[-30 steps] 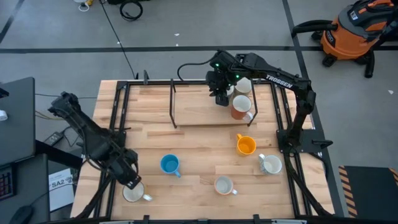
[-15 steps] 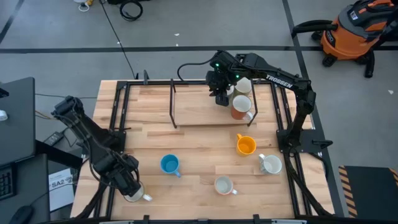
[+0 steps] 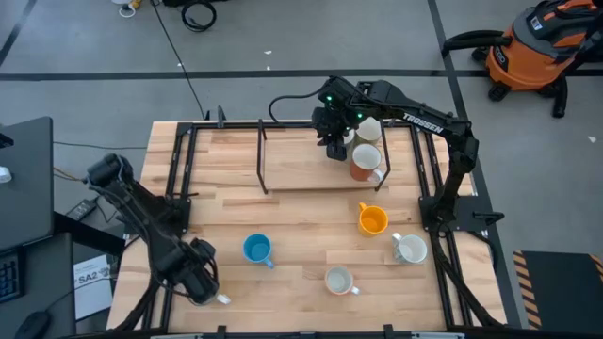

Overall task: Place coffee mugs
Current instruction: Put the light yellow cup on the shelf aligned with the light blue cup

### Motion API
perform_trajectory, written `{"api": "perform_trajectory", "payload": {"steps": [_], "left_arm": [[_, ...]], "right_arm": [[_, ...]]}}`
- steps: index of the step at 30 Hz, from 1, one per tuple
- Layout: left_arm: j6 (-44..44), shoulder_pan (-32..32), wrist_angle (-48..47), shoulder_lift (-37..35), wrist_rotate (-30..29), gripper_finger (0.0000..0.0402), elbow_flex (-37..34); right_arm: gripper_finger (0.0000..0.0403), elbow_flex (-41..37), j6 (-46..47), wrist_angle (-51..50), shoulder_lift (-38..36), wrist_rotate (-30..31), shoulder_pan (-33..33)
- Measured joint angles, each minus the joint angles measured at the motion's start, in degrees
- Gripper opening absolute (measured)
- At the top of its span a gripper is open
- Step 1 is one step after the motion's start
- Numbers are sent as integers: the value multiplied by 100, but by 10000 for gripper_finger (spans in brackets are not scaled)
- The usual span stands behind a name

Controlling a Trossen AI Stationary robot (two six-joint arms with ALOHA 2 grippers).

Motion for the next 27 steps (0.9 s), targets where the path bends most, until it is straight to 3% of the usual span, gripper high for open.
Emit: {"api": "perform_trajectory", "payload": {"steps": [6, 16, 27], "left_arm": [[12, 0, 100, 198, -77, 95, 0], [78, 12, 133, 199, -96, 35, 9], [959, 13, 7, -134, -112, 34, 602]], "right_arm": [[117, 0, 0, -1, 2, 0, 0], [117, 0, 0, 0, 2, 0, -1], [117, 0, -33, -13, 4, 0, 0]]}}
